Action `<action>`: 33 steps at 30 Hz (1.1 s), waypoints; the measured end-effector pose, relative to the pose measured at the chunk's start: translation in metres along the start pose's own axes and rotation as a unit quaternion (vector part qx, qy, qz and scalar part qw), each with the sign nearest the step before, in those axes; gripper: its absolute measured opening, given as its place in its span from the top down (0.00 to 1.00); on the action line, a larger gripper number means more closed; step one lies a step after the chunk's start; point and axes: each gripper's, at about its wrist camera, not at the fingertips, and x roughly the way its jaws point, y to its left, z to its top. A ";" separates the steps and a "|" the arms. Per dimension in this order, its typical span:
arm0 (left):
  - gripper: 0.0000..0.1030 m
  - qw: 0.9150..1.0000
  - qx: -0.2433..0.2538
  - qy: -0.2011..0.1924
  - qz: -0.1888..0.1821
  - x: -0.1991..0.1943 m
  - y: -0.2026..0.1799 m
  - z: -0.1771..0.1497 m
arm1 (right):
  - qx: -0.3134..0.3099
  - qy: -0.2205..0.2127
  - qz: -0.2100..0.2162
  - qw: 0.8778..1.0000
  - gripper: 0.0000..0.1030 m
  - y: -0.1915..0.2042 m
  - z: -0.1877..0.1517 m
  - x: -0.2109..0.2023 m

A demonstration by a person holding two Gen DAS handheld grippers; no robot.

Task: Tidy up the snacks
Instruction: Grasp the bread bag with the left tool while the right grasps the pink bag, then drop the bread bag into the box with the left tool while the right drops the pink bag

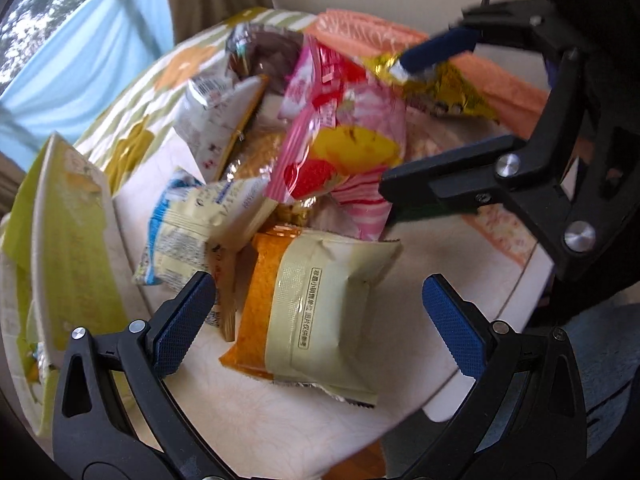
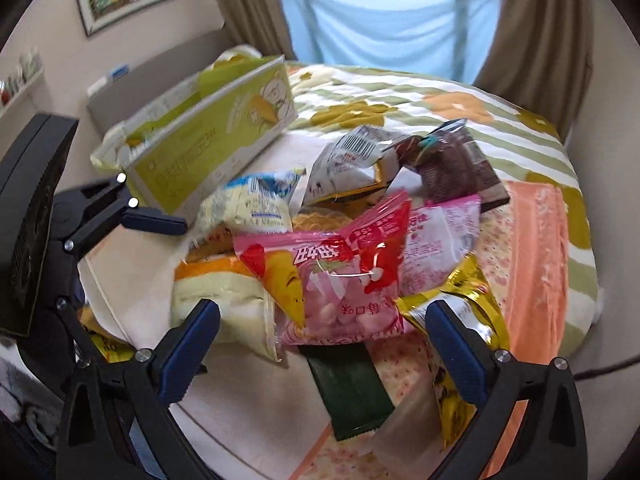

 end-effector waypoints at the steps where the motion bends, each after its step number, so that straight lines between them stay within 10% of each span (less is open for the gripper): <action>1: 0.01 1.000 0.000 0.004 -0.007 0.004 0.001 0.000 | -0.008 0.001 -0.005 1.000 0.01 0.001 0.000 0.004; 15: 0.33 0.998 0.001 0.047 -0.043 0.039 0.012 -0.012 | -0.063 0.043 -0.043 0.996 0.12 0.015 0.015 0.036; 33: 0.37 0.997 -0.053 0.039 -0.038 0.002 0.022 -0.020 | -0.065 0.053 -0.051 0.995 0.28 0.016 0.019 0.046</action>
